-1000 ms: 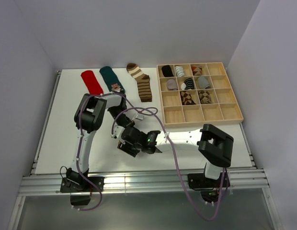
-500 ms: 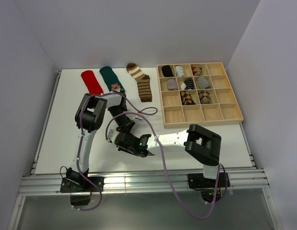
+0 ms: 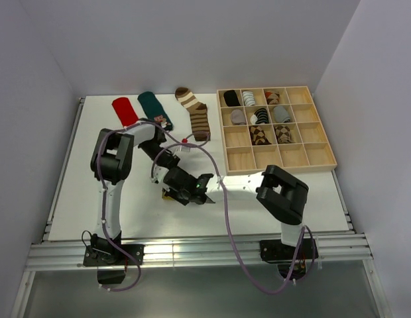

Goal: Roll the socks
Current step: Roll the sock at the center of the board.

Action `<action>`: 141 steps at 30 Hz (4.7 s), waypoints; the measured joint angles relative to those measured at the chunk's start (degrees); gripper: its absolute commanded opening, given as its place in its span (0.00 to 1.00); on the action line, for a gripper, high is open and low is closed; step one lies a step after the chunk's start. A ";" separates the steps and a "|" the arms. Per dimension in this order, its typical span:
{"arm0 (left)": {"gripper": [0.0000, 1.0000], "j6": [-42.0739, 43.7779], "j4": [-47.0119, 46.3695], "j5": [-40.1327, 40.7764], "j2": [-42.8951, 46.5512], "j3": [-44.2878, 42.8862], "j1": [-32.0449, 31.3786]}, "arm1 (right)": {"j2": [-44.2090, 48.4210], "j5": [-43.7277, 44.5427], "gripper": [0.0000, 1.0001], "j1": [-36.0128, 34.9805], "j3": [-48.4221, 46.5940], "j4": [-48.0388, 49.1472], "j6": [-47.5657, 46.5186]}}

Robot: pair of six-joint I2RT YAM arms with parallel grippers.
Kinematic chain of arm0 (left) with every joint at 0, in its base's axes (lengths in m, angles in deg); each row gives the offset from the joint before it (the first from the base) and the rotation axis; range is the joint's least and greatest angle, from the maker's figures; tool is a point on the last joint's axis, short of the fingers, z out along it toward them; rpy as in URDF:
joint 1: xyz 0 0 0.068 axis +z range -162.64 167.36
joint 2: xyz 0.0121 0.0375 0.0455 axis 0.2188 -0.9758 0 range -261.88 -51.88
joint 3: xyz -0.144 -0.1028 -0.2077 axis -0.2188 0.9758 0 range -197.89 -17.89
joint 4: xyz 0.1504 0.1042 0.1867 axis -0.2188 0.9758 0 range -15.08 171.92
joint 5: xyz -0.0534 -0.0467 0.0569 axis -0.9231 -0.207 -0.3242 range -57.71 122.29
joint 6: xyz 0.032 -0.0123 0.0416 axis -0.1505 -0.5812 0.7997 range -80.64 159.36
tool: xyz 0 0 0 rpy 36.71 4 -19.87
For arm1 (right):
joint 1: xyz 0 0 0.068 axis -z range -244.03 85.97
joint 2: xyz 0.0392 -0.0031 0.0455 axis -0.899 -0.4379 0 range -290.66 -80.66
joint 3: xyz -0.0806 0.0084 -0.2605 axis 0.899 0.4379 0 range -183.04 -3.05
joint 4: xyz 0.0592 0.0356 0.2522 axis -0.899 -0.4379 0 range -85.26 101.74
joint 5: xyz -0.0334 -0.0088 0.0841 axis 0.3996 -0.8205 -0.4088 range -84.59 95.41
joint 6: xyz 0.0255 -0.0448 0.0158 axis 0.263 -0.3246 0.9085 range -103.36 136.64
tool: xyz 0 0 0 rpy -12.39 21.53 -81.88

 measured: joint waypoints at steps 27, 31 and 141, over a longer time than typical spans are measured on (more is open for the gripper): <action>0.42 -22.91 -59.19 15.85 58.90 43.89 10.58 | -12.26 -37.51 0.10 16.50 -19.76 -20.17 1.77; 0.50 -21.86 -61.68 15.47 59.74 45.16 11.32 | -13.42 -37.57 0.10 16.70 -21.79 -22.43 1.81; 0.14 8.94 -18.40 7.45 12.76 11.89 -8.90 | 12.76 9.75 0.63 -3.65 6.73 1.27 1.62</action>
